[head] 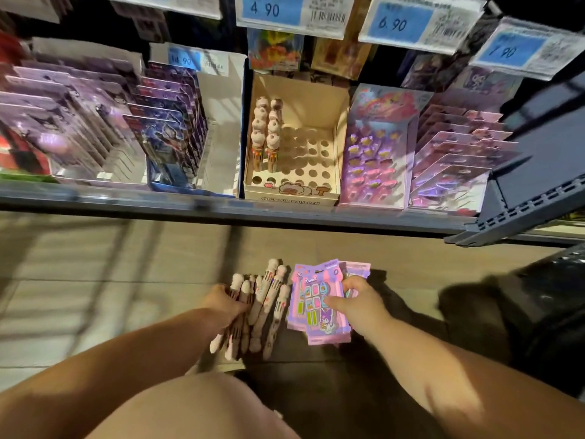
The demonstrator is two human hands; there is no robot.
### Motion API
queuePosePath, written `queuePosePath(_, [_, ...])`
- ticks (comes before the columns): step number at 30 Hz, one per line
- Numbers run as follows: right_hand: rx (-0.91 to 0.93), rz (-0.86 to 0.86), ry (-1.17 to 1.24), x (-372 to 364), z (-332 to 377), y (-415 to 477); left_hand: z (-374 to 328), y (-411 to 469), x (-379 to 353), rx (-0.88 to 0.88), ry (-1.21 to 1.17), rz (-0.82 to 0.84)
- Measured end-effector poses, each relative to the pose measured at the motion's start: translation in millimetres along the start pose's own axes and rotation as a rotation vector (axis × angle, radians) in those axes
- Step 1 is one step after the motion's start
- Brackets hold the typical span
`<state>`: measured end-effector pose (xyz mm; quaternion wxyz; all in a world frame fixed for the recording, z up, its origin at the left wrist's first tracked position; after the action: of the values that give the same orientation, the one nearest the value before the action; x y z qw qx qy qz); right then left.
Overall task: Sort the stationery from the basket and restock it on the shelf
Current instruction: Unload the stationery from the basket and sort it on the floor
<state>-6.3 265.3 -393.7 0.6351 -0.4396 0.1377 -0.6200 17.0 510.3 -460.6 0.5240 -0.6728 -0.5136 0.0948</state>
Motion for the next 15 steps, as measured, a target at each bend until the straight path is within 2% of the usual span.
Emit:
queuePosePath(5, [-0.008, 0.006, -0.080, -7, -9, 11, -1, 0, 1, 0.001, 0.096, -0.051])
queuePosePath(11, [0.031, -0.055, -0.162, -12, -24, 20, 6, -5, -3, 0.027, 0.134, -0.021])
queuePosePath(15, [0.005, -0.022, -0.266, -8, -28, 23, 8, -9, -5, 0.026, 0.122, -0.026])
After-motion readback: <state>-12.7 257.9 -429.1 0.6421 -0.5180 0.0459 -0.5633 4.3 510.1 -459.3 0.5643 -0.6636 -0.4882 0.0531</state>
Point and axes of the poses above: each hand's wrist, its own y-axis towards the middle knuckle, its own x-axis out of the back of the hand, z = x × y, the point moved 1 cm from there along y, towards the middle knuckle, and after that the axes turned 7 degrees about z, right-handed, at the moved point
